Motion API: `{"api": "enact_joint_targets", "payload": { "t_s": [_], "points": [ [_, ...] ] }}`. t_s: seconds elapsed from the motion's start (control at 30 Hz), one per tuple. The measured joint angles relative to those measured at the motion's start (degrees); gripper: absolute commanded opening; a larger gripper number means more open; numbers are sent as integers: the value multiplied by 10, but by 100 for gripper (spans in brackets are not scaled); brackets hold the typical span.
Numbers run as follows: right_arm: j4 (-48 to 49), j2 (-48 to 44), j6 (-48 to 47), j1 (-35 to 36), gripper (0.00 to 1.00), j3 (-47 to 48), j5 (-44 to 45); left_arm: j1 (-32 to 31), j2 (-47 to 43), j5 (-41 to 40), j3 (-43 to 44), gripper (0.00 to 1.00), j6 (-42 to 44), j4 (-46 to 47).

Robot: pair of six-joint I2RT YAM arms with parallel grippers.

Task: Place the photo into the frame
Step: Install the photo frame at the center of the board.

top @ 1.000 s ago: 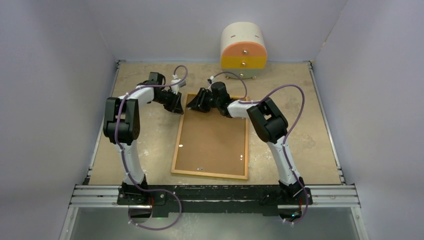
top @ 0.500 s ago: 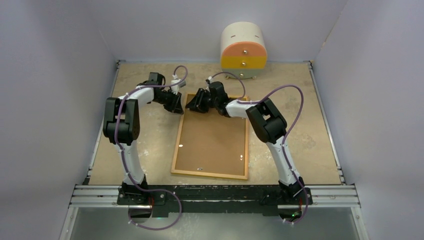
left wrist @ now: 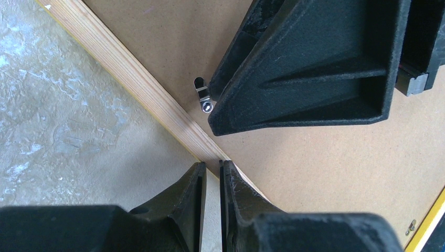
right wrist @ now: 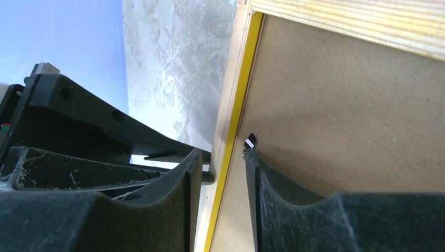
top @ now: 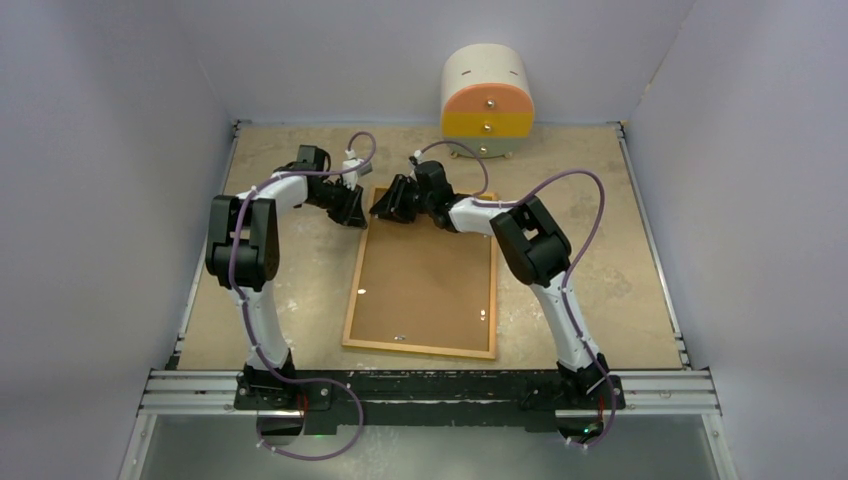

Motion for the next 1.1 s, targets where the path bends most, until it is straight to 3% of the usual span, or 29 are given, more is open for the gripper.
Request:
{"api": "enact_joint_targets", "payload": {
  "t_s": [0.57, 0.7, 1.1],
  "points": [
    [19, 36, -3, -6, 32, 39, -45, 0, -2, 2, -3, 16, 13, 1],
    [12, 42, -13, -9, 36, 48, -67, 0, -2, 2, -3, 16, 14, 1],
    [-102, 54, -106, -29, 40, 129, -85, 0, -5, 2, -5, 15, 17, 1]
  ]
}}
